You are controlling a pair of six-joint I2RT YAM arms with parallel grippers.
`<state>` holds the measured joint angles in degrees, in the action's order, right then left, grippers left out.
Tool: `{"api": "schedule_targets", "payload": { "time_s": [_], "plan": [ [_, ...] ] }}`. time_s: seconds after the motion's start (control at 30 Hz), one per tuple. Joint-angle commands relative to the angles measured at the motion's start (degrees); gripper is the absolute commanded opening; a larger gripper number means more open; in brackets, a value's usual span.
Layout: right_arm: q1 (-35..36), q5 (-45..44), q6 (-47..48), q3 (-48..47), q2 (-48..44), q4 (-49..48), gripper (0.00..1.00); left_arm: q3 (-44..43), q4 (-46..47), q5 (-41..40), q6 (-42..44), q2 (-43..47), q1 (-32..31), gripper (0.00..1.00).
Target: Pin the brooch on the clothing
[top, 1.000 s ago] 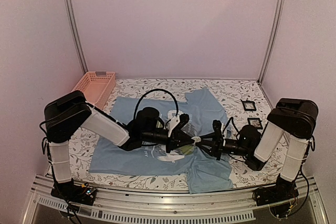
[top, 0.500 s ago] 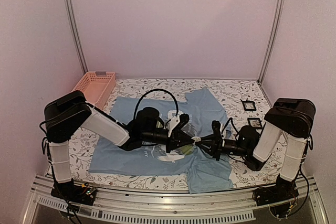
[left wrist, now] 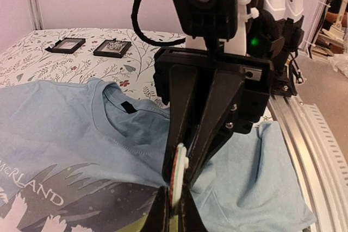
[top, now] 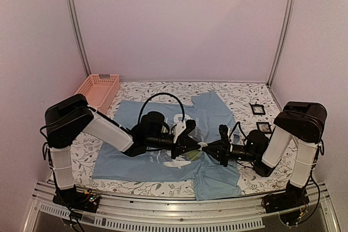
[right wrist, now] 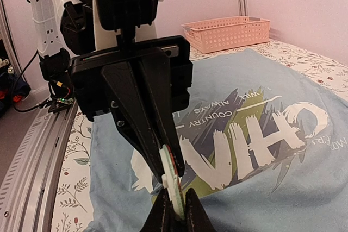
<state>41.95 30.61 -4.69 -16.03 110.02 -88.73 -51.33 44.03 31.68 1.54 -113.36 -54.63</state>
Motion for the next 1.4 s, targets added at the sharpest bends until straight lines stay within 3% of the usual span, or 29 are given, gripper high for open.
{"api": "schedule_targets", "payload": {
  "time_s": [0.0, 0.6, 0.83, 1.1, 1.37],
  "plan": [
    [-0.38, -1.61, 0.17, -1.35, -1.13, 2.97, 0.08, 0.17, -0.12, 0.31, 1.57, 2.09, -1.09, 0.00],
    [-4.40, -3.54, -7.13, 1.10, -1.91, -0.79, 0.03, 1.88, 0.43, -2.47, 3.69, 3.04, -1.71, 0.00],
    [-4.43, -2.28, -7.09, 1.76, -1.74, -1.68, 0.06, 1.94, 0.52, -2.98, 3.59, 3.01, -1.70, 0.00],
    [-4.43, 1.16, -0.74, 5.70, -3.39, -3.38, 0.17, 1.94, -0.19, -5.53, 4.57, 2.97, -1.74, 0.00],
    [-4.51, 0.41, 0.89, 5.30, -11.54, 7.73, 0.22, 1.57, -1.46, -9.76, 10.20, 1.82, -4.04, 0.00]
  ]
}}
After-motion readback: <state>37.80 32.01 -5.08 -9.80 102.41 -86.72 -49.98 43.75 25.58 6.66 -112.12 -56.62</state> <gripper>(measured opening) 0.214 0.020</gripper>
